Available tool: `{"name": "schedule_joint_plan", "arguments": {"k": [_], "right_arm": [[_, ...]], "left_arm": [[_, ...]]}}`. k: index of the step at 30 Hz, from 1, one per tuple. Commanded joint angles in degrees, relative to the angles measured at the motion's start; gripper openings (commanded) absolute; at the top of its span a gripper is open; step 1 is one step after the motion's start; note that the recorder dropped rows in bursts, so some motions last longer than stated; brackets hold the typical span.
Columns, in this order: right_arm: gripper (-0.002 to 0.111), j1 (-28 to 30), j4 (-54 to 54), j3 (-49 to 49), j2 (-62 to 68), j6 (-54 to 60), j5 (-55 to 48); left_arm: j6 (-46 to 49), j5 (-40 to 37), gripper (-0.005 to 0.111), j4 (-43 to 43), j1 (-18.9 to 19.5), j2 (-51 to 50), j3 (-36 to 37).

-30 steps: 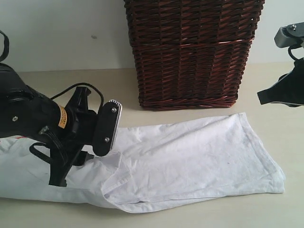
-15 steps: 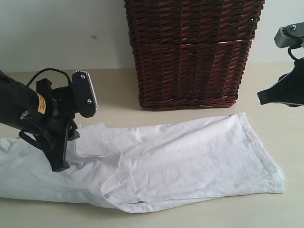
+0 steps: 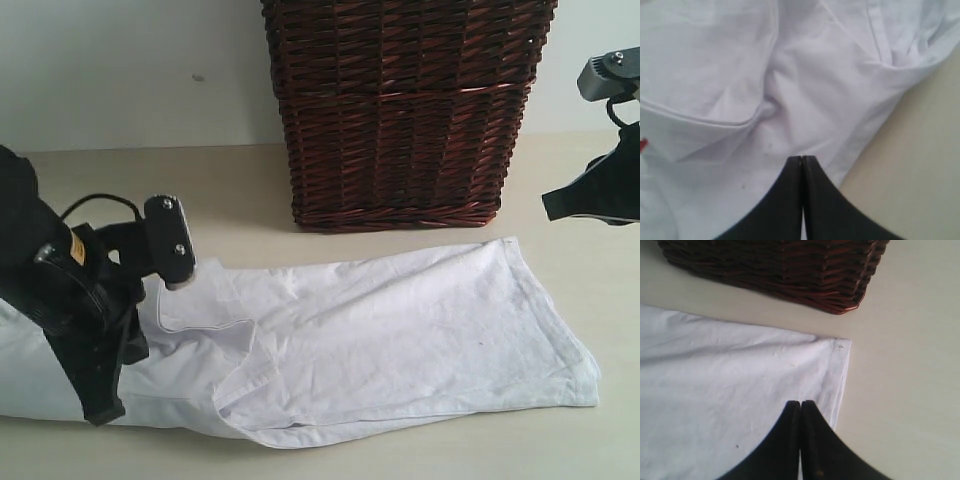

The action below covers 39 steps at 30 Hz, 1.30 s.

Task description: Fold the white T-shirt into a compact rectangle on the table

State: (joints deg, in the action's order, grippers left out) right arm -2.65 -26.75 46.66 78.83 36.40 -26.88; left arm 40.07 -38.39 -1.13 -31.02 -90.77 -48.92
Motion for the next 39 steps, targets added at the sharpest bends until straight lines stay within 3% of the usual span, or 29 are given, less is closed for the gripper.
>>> {"name": "schedule_joint_plan", "arguments": {"k": [1, 9, 17, 20, 25, 28, 33, 36, 39], "right_arm": [[0.000, -0.01, -0.29, 0.53, 0.09, 0.38, 0.14], [0.000, -0.01, -0.29, 0.53, 0.09, 0.53, 1.44], [0.000, -0.01, -0.29, 0.53, 0.09, 0.53, 2.73], [0.000, -0.01, -0.29, 0.53, 0.09, 0.53, 2.73], [0.000, -0.01, -0.29, 0.53, 0.09, 0.41, 2.62], [0.000, -0.01, -0.29, 0.53, 0.09, 0.31, 2.38], [0.000, -0.01, -0.29, 0.53, -0.18, -2.36, 1.85], [0.000, -0.01, -0.29, 0.91, -1.62, -4.36, 0.18], [0.000, -0.01, -1.63, 1.94, -3.92, -6.54, -3.02]], "left_arm": [[2.22, 3.68, 0.000, -0.40, 0.07, -5.71, 0.26], [-1.62, 28.92, 0.000, 1.13, 0.11, -11.87, 0.26], [-5.44, 30.77, 0.001, 1.57, 1.67, -11.33, 0.26], [-13.00, 31.28, 0.012, 1.57, 3.87, -7.92, 0.26], [-27.29, 24.80, 0.048, 1.57, 11.71, -0.49, 0.01], [-41.48, 16.49, 0.048, 1.57, 21.01, 1.99, -1.25], [-42.07, 4.67, 0.057, -0.26, 34.19, 2.20, -0.54], [-41.50, 3.83, 0.065, -1.89, 39.83, 2.10, 1.29], [-39.73, 4.79, 0.065, -4.85, 43.66, 2.10, 2.38]]}}
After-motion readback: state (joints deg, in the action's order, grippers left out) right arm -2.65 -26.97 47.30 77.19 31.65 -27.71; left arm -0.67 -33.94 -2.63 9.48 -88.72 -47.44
